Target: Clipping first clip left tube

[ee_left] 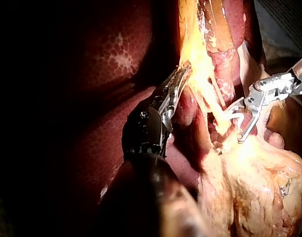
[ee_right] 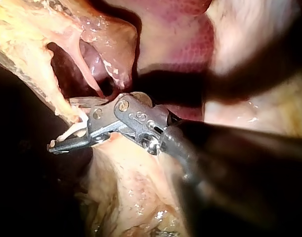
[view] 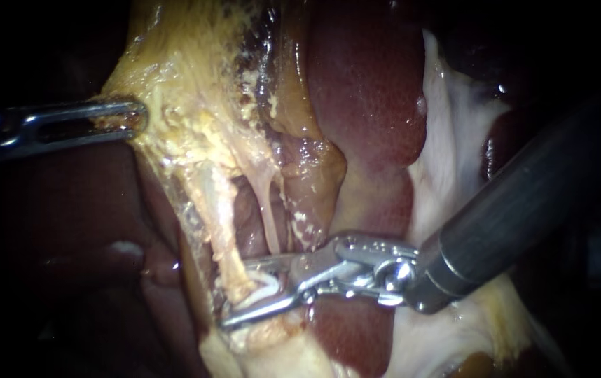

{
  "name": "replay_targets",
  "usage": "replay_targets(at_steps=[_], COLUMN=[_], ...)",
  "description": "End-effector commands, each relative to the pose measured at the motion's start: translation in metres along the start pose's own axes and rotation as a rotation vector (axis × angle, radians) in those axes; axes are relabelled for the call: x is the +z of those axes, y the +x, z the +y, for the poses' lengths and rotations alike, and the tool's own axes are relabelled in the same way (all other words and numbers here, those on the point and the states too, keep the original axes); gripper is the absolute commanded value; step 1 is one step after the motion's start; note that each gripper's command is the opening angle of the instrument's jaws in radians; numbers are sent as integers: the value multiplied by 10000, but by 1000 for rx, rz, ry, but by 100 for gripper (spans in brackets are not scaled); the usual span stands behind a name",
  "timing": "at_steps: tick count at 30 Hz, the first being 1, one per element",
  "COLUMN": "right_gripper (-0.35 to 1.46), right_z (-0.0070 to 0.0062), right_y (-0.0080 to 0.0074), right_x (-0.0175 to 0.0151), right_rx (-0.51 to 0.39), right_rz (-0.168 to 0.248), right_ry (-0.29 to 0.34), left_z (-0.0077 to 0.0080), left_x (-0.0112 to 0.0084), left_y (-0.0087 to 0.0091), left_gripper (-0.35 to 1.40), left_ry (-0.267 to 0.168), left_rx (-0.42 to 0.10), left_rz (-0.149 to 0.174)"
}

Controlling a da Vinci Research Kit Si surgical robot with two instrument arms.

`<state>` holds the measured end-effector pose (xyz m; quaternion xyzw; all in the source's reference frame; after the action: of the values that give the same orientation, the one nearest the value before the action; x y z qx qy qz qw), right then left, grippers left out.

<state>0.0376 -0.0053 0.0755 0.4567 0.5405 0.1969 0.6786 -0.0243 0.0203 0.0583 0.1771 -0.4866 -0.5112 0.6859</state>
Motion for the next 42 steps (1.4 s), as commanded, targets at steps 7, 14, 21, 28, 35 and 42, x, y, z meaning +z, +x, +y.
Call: replay_targets(at_steps=[7,14,21,28,35,42], right_gripper=[55,55,50,-6,-35,-35], right_z=[9,27,27,26,31,36], right_y=[-3,-13,-14,-17,-17,-18], right_x=[22,45,47,40,35,33], right_rx=[16,19,18,16,16,17], right_rz=[-3,-4,-5,-5,-6,-17], right_ry=[8,-6,-4,2,-42,-54], left_z=[-2,-4,-4,-4,-4,-4], left_x=[3,4,5,4,4,4], left_y=[0,0,0,0,0,0], left_gripper=[-35,-35,-35,-35,-35,-35], left_ry=[-2,-3,-3,-3,-3,-3], left_rx=[0,0,0,0,0,0], left_rz=[-1,-2,-2,-2,-2,-2])
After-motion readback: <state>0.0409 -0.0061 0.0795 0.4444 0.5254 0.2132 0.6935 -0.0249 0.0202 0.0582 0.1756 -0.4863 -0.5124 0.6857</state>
